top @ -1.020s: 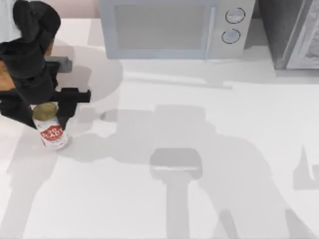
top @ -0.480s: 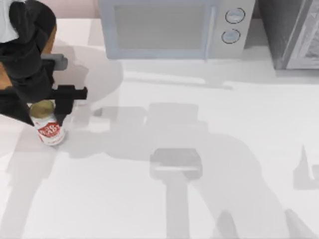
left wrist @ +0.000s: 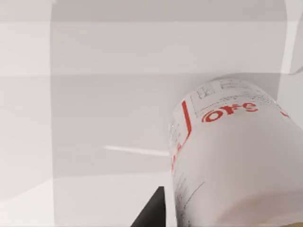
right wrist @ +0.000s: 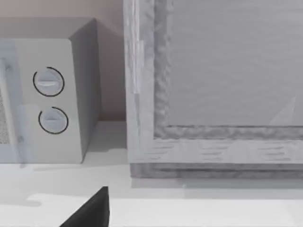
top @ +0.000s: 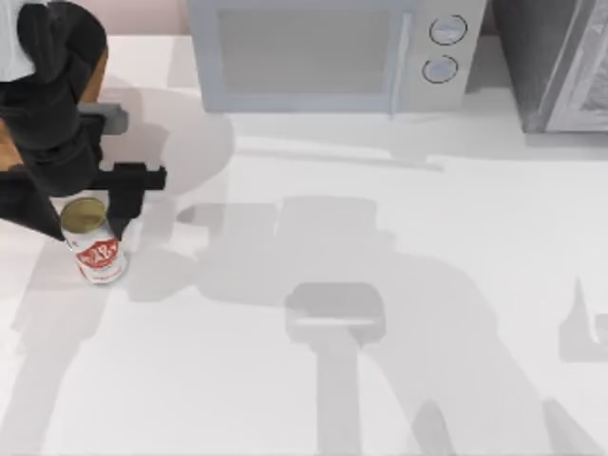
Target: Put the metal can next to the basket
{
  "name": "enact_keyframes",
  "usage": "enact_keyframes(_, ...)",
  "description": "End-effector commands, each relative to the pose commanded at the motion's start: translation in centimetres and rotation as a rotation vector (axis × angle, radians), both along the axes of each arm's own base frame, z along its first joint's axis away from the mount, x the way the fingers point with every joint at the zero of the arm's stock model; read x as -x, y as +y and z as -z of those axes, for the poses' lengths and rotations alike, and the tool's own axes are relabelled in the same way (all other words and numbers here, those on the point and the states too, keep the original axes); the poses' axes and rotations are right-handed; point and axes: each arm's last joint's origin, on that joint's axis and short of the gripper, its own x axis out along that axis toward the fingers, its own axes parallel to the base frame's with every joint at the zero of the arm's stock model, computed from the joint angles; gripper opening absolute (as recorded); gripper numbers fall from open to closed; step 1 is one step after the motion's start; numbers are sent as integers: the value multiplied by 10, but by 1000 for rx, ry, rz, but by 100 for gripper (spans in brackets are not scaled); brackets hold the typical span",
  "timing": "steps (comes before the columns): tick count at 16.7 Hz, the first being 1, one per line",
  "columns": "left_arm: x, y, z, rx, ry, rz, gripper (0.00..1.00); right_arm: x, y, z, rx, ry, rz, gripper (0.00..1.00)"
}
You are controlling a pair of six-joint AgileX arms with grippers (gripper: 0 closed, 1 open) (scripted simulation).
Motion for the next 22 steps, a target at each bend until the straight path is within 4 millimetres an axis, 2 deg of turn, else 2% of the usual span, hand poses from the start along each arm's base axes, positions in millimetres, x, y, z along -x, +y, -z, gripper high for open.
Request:
enact_keyframes(2, 0, 0, 0, 0, 0, 0, 98, 0, 0, 0, 0, 0, 0, 100)
enact_keyframes(3, 0, 0, 0, 0, 0, 0, 100, 0, 0, 0, 0, 0, 0, 100)
enact_keyframes(12, 1, -1, 1, -1, 3, 7, 100, 0, 0, 0, 0, 0, 0, 100)
enact_keyframes(18, 21, -35, 13, -23, 94, 221, 100, 0, 0, 0, 0, 0, 0, 100)
enact_keyframes(20, 20, -37, 8, -15, 102, 215, 100, 0, 0, 0, 0, 0, 0, 100)
enact_keyframes(22, 13, -30, -4, -9, 88, 161, 100, 0, 0, 0, 0, 0, 0, 100)
